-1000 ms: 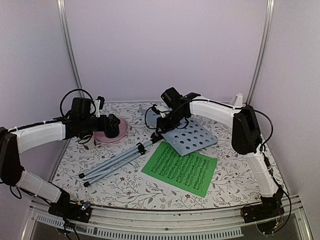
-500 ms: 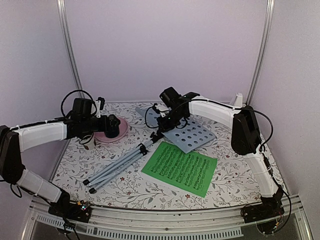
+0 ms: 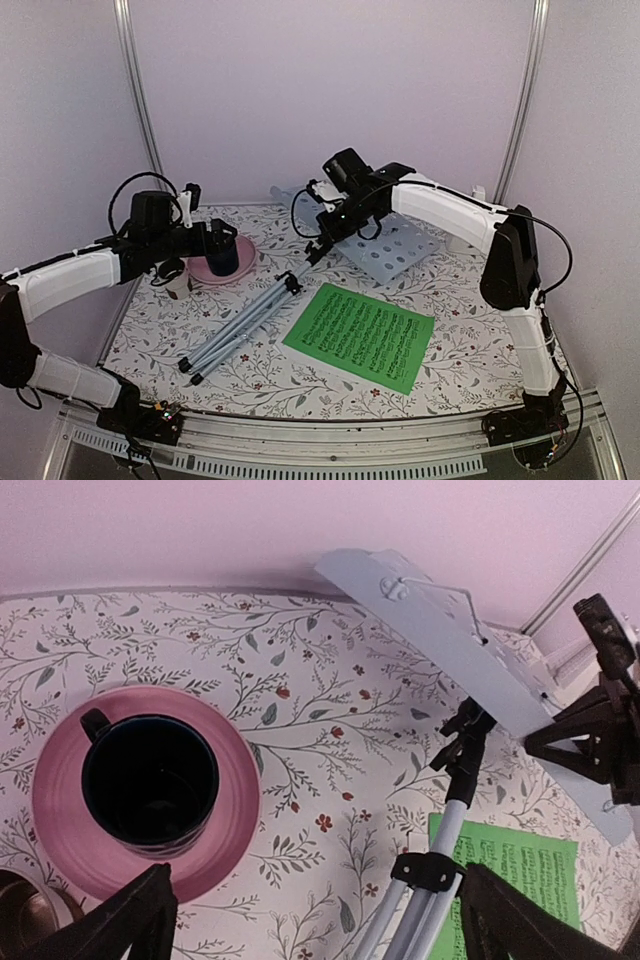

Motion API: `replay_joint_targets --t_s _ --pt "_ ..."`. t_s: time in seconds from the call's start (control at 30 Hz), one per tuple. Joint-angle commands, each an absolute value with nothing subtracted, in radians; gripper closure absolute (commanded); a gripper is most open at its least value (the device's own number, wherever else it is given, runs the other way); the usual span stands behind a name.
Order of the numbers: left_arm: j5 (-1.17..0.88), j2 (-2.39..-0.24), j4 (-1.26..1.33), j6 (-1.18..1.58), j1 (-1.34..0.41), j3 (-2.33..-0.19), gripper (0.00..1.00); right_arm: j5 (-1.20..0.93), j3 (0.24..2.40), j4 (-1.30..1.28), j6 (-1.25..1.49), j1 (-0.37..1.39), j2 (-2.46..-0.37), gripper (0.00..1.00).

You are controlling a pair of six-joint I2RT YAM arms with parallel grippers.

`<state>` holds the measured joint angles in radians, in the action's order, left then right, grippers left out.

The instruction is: Set up the instrument practice props

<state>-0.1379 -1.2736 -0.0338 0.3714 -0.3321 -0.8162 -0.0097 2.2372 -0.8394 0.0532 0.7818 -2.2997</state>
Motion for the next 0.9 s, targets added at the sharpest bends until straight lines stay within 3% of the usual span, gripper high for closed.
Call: replay_joint_targets --t_s 0.0,0.3,0.53,0.87 --pt "-0.174 -1.185 0.031 0.379 -0.343 -0.787 0.01 0.124 2.29 -0.594 -0.076 0.815 -2.062 1.0" --pt "-0.29 -1.035 0.095 0.344 -0.342 -0.746 0.01 0.266 2.281 -0.395 -0.285 0.894 -1.93 1.0" --pt "-0.477 -1.02 0.283 0.358 -0.354 -0.619 0.13 0.396 2.209 -0.141 -0.605 0.98 -1.84 1.0" --pt "-0.341 -1.09 0.333 0.236 -0.486 -0.629 0.27 0.44 2.191 0.107 -0.878 1.059 -1.806 1.0"
